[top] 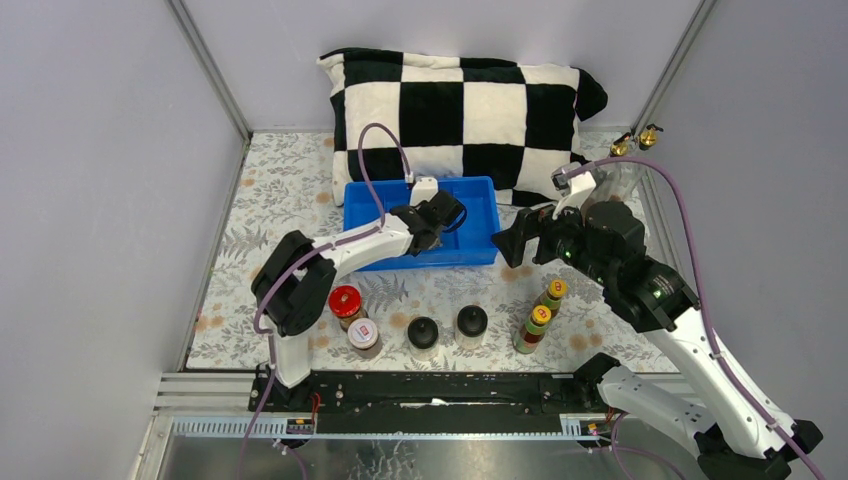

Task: Organize the condiment bottles
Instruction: Place the storage box at the center of the board.

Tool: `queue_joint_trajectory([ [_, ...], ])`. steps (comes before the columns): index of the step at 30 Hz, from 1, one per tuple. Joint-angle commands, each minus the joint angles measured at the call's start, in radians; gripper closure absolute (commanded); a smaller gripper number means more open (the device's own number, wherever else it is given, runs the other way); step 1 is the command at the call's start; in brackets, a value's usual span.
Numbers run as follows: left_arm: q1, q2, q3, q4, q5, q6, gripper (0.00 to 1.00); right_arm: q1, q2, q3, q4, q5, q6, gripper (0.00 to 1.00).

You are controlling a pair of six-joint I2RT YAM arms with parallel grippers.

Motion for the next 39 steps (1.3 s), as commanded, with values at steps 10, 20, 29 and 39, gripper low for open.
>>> queue_joint_trajectory([
  [10, 0.068, 0.070, -0.018, 0.210, 0.130, -0.009, 1.00, 0.004, -0.004, -0.059, 0.041, -0.006, 0.023, 0.00],
  [20, 0.066, 0.118, -0.009, 0.215, 0.162, -0.005, 1.00, 0.004, -0.005, -0.097, 0.060, -0.010, 0.030, 0.00],
  [29, 0.037, 0.098, -0.027, 0.203, 0.165, -0.017, 1.00, 0.004, -0.007, -0.106, 0.068, -0.014, 0.036, 0.00],
  [39, 0.000, 0.118, -0.010, 0.197, 0.152, -0.026, 1.00, 0.004, -0.011, -0.116, 0.070, -0.017, 0.039, 0.00],
])
